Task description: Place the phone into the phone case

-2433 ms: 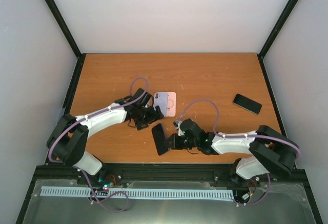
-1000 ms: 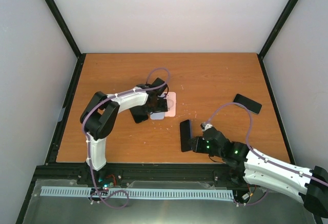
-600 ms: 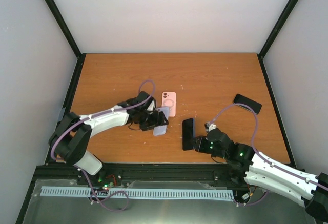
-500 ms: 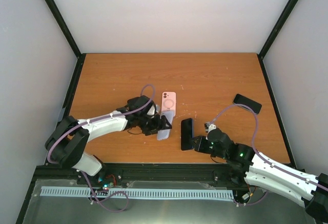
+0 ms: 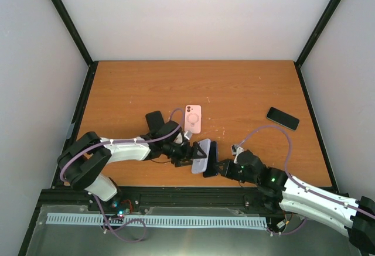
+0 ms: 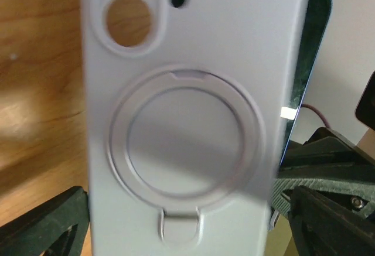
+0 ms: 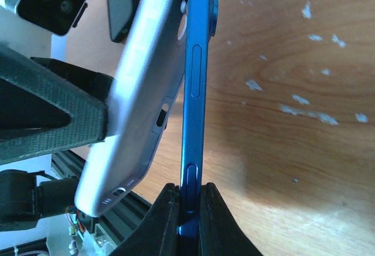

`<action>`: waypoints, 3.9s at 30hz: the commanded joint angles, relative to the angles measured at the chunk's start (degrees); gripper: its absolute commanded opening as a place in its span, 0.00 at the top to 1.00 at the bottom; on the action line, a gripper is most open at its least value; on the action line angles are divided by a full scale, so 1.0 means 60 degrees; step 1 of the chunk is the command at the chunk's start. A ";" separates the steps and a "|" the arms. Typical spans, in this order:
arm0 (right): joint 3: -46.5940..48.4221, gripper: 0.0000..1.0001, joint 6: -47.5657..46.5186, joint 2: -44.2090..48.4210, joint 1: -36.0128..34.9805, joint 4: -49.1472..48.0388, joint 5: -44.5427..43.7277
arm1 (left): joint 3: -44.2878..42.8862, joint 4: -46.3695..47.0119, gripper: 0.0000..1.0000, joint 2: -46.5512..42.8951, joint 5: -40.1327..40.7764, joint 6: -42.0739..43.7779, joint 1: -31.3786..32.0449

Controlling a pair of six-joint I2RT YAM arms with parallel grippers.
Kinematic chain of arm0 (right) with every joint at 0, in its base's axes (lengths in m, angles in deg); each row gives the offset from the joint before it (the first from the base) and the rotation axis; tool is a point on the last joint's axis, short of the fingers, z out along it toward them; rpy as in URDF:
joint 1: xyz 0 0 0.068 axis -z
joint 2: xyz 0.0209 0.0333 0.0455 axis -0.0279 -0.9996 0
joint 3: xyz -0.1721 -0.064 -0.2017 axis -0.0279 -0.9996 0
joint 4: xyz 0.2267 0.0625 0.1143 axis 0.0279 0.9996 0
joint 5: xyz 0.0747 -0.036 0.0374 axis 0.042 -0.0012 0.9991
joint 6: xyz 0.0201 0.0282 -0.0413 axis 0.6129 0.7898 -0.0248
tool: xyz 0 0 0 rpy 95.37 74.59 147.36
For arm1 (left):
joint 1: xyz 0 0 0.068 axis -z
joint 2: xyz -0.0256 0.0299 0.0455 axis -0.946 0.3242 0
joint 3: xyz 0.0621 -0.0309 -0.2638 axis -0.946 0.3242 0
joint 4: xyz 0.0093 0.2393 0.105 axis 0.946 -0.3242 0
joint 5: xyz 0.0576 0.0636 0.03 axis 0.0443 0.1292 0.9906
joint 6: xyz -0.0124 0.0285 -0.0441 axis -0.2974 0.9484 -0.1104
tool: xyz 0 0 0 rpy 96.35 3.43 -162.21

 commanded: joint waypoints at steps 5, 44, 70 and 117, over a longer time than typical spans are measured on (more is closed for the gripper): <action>-0.0311 0.97 0.0298 0.0083 0.0046 -0.0940 0.0112 | 0.0390 0.0908 0.01 0.0190 -0.0101 -0.0388 0.0169; 0.1121 0.97 0.0454 -0.4198 -0.0333 -0.4406 0.0970 | 0.1663 -0.2525 0.19 -0.3375 0.2601 -0.0347 -0.0998; 0.1859 0.97 0.0218 -0.6774 -0.0393 -0.5143 0.1043 | 0.2673 0.0447 0.20 -0.2170 0.1536 0.0013 -0.0987; 0.2493 0.65 -0.1296 -0.6692 -0.0215 -0.2729 0.0070 | 0.2357 -0.0438 0.37 -0.1959 0.2265 0.0246 -0.1674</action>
